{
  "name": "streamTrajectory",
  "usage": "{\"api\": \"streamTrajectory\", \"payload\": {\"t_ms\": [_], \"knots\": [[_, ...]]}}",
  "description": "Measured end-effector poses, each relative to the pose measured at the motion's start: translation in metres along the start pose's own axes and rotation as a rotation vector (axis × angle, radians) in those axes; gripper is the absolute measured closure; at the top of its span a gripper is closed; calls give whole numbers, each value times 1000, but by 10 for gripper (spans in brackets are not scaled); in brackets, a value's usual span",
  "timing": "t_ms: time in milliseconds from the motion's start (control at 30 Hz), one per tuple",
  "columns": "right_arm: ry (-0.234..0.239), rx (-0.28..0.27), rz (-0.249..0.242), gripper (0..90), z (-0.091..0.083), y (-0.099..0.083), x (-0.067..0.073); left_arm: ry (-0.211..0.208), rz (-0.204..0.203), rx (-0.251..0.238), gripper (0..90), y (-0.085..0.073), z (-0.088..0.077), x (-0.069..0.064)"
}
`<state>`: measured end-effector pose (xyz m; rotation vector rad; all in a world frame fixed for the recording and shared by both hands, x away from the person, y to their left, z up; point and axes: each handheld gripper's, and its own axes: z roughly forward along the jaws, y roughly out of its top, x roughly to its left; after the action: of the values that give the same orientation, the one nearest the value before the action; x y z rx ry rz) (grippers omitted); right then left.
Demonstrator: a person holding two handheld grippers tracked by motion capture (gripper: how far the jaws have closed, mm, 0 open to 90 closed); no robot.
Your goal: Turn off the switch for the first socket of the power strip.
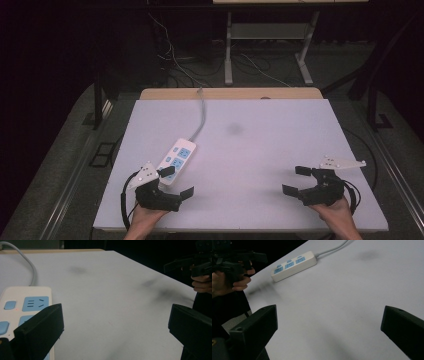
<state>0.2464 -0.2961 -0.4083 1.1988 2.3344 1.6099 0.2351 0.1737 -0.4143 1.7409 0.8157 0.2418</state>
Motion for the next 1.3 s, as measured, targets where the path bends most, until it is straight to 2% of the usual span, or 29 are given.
{"api": "streamTrajectory", "payload": {"t_ms": [467,633,867,1300], "knots": [[0,7,3,5,0,-1,-1,-16,-10,15,0,1,-1,-1],[-5,19,-1,5,0,-1,0,-25,-2,33,0,5,-3,-4],[-6,22,1,5,0,-1,-1,-23,6,29,0,11,-7,-8],[-9,28,-2,5,0,-2,-1,-7,-1,80,0,21,-13,2]]}}
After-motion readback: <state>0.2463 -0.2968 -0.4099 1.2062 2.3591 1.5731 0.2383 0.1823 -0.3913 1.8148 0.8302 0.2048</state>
